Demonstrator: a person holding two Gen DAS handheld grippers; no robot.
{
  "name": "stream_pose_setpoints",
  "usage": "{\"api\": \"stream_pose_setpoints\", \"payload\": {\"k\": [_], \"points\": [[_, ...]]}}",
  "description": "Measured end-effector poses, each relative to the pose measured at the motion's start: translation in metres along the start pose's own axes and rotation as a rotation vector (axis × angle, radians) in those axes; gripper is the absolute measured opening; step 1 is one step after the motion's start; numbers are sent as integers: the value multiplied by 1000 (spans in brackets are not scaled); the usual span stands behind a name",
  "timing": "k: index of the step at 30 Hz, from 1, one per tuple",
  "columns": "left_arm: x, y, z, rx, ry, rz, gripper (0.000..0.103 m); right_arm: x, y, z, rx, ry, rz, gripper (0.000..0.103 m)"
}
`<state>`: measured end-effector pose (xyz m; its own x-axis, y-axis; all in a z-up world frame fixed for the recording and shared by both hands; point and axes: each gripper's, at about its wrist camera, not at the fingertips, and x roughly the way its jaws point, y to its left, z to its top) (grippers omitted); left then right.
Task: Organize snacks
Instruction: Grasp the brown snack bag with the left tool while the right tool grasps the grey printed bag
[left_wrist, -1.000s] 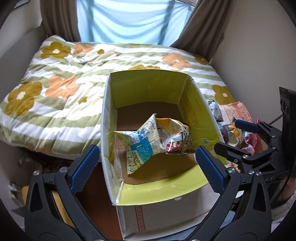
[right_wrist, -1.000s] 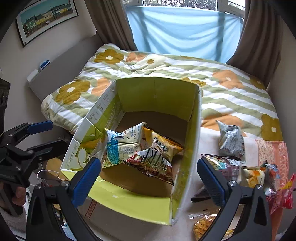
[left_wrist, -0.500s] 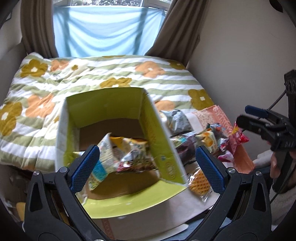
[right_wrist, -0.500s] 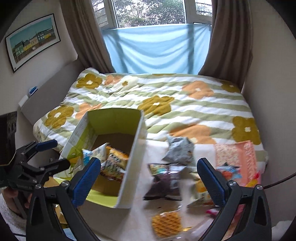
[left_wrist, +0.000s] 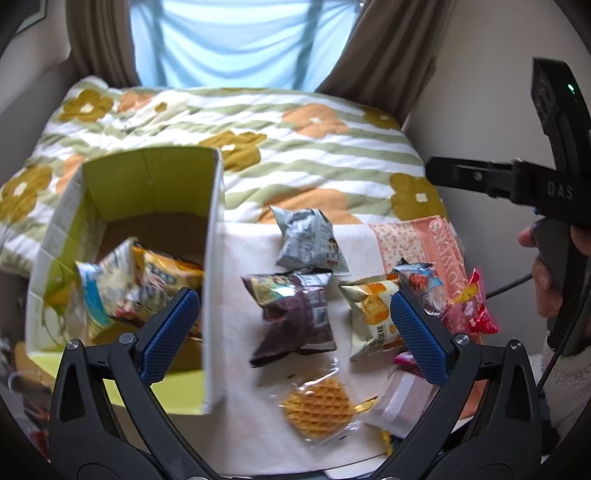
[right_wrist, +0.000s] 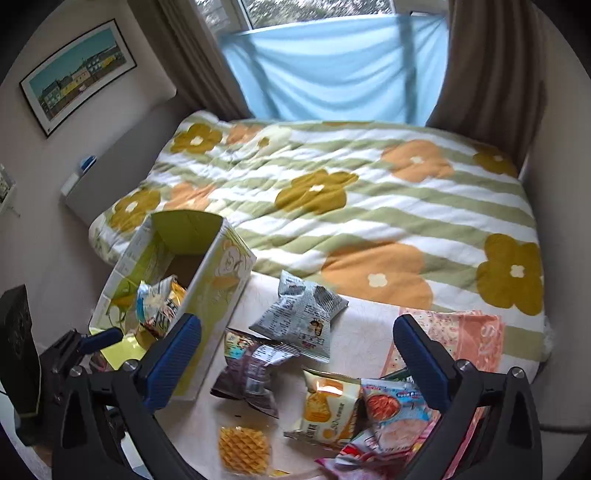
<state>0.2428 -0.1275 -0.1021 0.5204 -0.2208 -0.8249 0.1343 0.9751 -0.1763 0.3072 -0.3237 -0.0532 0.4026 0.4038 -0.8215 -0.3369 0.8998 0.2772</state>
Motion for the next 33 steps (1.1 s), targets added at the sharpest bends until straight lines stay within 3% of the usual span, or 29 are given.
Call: {"api": "stream_pose_setpoints", "payload": {"k": [6, 15, 19, 30, 33], "points": [[46, -33, -14, -23, 71, 75, 103, 61, -33, 6, 27, 132, 132, 103], [106, -38, -21, -62, 140, 176, 103, 146, -56, 2, 151, 300, 300, 103], [123, -31, -24, -110, 155, 208, 103, 168, -57, 2, 187, 339, 321, 103], [159, -17, -32, -135, 223, 253, 102, 213, -64, 2, 315, 406, 279, 103], [169, -11, -34, -143, 251, 247, 92, 220, -62, 0, 324, 415, 276, 103]]}}
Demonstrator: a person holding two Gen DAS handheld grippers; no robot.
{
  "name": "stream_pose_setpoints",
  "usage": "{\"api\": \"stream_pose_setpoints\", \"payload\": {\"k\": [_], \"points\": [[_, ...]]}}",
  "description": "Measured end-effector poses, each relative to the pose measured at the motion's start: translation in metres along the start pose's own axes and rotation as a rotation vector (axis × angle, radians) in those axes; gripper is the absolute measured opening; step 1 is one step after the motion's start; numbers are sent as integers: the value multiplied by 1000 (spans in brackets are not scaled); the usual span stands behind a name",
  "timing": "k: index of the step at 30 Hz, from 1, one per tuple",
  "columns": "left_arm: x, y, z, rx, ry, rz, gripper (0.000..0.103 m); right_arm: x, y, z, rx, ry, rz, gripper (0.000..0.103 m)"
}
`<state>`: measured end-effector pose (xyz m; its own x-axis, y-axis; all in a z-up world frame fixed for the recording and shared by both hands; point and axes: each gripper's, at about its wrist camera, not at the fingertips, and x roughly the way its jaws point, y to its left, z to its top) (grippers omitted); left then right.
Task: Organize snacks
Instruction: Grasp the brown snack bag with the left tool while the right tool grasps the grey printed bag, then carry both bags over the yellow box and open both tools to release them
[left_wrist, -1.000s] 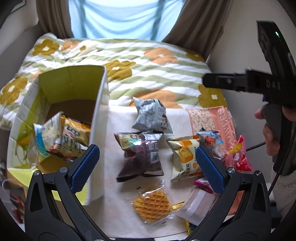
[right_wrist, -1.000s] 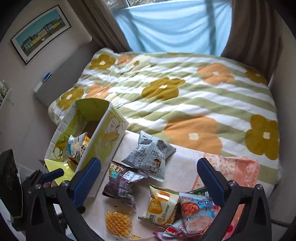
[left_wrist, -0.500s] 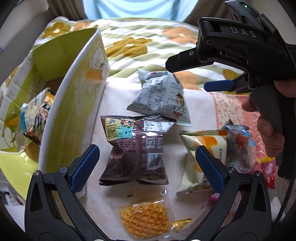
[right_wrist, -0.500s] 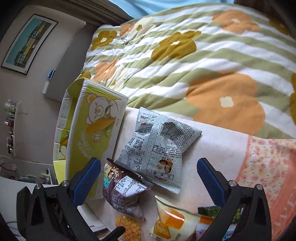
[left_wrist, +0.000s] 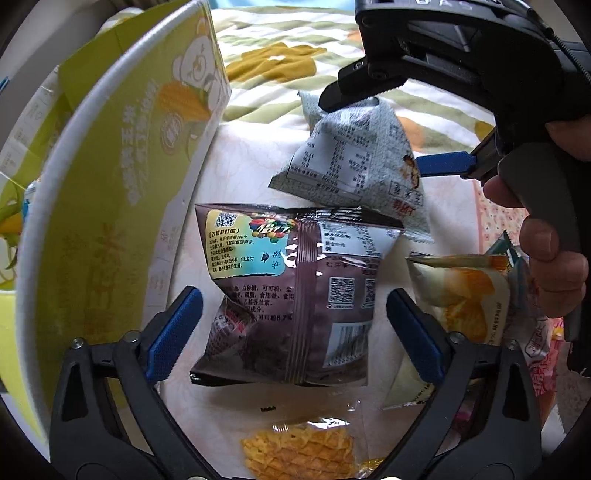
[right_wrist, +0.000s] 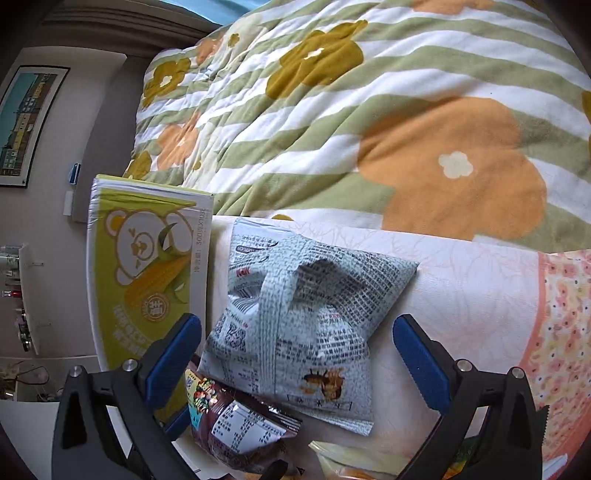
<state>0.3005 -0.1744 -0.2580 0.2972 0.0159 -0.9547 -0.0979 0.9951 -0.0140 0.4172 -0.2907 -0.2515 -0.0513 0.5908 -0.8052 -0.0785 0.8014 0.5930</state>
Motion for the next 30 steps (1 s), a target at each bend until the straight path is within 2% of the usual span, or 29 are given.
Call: {"api": "stream_pose_setpoints", "payload": {"k": [3, 5, 11, 14, 17, 18, 20, 23, 30], "points": [[14, 4, -1, -3, 44, -7, 78, 5, -4, 0, 23, 0, 23, 103], [16, 9, -2, -5, 41, -15, 77, 6, -6, 0, 30, -7, 28, 103], [15, 8, -4, 7, 43, -47, 65, 7, -3, 2, 35, -14, 33, 103], [13, 9, -6, 11, 43, -46, 64, 8, 0, 2, 24, -15, 25, 103], [12, 11, -7, 0, 44, -47, 63, 10, 3, 1, -9, -18, 6, 89], [12, 11, -8, -2, 44, -46, 63, 11, 3, 0, -16, -13, 29, 77], [11, 9, -7, -5, 45, -43, 63, 13, 1, -2, -13, 0, 59, 75], [11, 8, -6, -9, 43, -39, 63, 9, 3, -5, -34, -8, 52, 70], [-4, 1, -3, 11, 12, -45, 63, -30, 9, -10, -40, -100, 94, 66]]}}
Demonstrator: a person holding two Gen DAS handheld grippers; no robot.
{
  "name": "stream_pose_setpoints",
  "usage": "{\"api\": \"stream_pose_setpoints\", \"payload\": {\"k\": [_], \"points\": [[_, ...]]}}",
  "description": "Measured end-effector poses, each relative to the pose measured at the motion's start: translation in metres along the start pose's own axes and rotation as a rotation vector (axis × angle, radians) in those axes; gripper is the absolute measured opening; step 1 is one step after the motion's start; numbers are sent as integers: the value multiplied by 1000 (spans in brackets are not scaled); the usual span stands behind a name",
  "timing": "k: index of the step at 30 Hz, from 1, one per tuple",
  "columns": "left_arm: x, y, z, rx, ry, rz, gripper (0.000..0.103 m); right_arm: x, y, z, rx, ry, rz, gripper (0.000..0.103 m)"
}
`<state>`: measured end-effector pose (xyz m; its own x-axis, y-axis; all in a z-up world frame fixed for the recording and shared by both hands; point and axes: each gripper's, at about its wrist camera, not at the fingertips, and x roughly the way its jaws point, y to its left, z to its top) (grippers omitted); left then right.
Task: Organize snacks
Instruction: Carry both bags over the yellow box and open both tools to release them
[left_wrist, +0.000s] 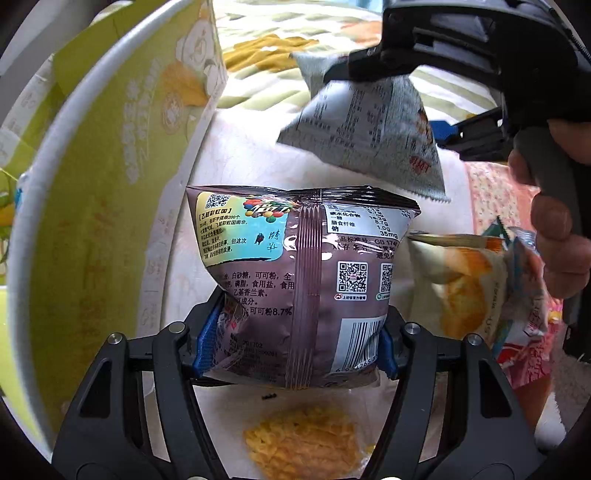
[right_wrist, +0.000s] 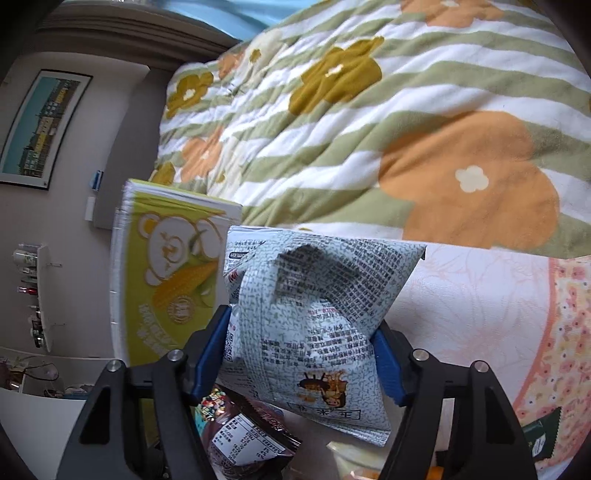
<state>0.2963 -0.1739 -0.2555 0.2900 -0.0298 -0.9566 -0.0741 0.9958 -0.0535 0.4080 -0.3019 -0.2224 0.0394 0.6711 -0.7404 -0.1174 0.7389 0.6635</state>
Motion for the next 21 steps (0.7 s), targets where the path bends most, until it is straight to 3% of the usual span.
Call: {"api": "stream_pose_setpoints", "payload": {"k": [13, 21], "points": [[-80, -13, 14, 60, -169, -68, 63, -122, 68, -14, -111, -210, 16, 66], [-143, 27, 33, 71, -288, -82, 63, -154, 129, -33, -196, -308, 5, 66]]}}
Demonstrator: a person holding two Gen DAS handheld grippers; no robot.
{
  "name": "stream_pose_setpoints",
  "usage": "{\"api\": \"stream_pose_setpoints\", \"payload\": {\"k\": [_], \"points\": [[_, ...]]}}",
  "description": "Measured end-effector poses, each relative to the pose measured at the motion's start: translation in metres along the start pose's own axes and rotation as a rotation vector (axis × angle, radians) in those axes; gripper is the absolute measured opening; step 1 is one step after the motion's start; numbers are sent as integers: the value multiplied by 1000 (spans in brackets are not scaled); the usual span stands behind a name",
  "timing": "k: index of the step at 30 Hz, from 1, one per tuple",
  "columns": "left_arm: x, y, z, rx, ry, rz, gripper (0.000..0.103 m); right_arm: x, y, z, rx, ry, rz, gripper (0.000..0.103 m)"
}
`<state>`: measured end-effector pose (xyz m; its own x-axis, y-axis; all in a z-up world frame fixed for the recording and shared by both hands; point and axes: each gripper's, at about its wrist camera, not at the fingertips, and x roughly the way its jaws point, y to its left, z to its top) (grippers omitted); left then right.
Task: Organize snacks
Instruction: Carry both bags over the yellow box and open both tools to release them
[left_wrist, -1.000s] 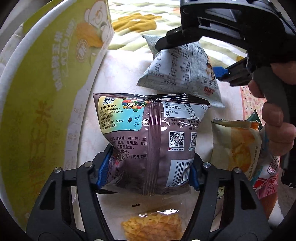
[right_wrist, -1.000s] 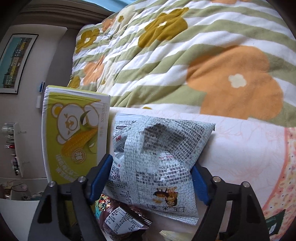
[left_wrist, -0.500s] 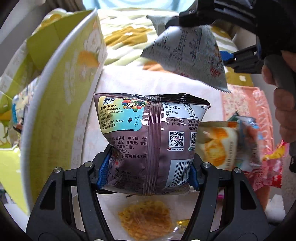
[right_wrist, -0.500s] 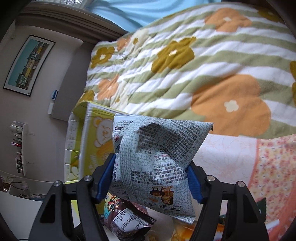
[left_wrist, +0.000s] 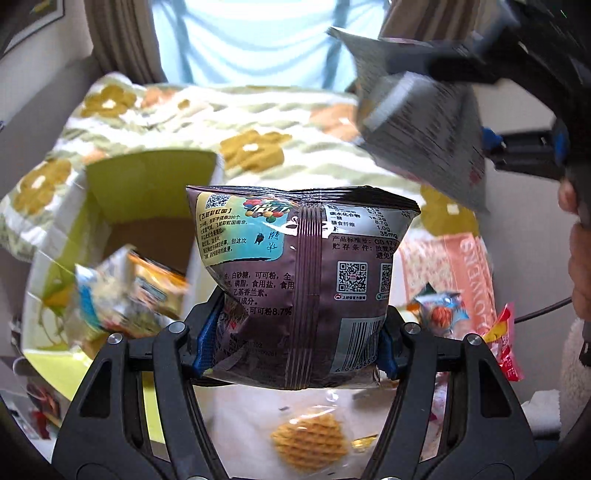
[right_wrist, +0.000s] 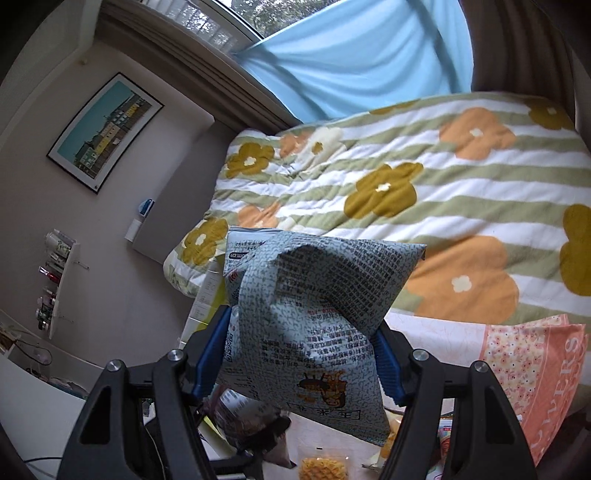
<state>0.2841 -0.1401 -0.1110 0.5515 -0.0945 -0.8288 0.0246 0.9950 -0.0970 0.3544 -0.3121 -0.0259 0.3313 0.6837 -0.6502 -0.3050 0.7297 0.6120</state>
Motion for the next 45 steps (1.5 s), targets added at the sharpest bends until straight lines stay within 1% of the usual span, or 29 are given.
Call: {"api": "stream_pose_setpoints", "payload": {"k": [2, 5, 11, 15, 18, 21, 25, 29, 31, 32, 33, 34, 35, 38, 41, 45], "points": [[-7, 20, 8, -17, -12, -13, 63, 3, 14, -2, -12, -11, -5, 66], [-16, 54, 19, -23, -30, -7, 63, 10, 33, -4, -21, -26, -19, 66], [-21, 129, 42, -11, -39, -12, 63, 45, 72, -11, 3, -51, -44, 66], [-12, 178, 59, 2, -19, 1, 63, 73, 91, -13, 11, -49, -69, 66], [4, 210, 70, 8, 7, -2, 63, 96, 104, -16, 10, -54, -121, 66], [24, 232, 80, 37, 50, -10, 63, 116, 112, -20, 18, -57, -161, 66], [46, 247, 88, 63, 94, -49, 63, 137, 117, -26, 30, -48, -205, 66], [67, 252, 95, 81, 134, -84, 64, 150, 118, -27, 55, -44, -225, 66], [74, 253, 96, 88, 142, -96, 71, 153, 116, -26, 63, -43, -234, 66], [75, 252, 96, 94, 143, -96, 83, 155, 117, -25, 67, -42, -236, 66], [75, 253, 96, 101, 140, -86, 99, 156, 115, -23, 72, -42, -235, 66], [76, 254, 96, 106, 135, -69, 103, 158, 116, -22, 72, -39, -235, 66], [75, 257, 96, 108, 128, -56, 103, 160, 117, -22, 68, -36, -241, 66], [72, 268, 96, 107, 137, -71, 103, 164, 122, -23, 54, -26, -265, 66], [61, 280, 90, 95, 120, -71, 103, 172, 123, -26, 50, -7, -276, 66], [52, 291, 82, 77, 107, -66, 103, 189, 127, -28, 24, 29, -275, 67]]}}
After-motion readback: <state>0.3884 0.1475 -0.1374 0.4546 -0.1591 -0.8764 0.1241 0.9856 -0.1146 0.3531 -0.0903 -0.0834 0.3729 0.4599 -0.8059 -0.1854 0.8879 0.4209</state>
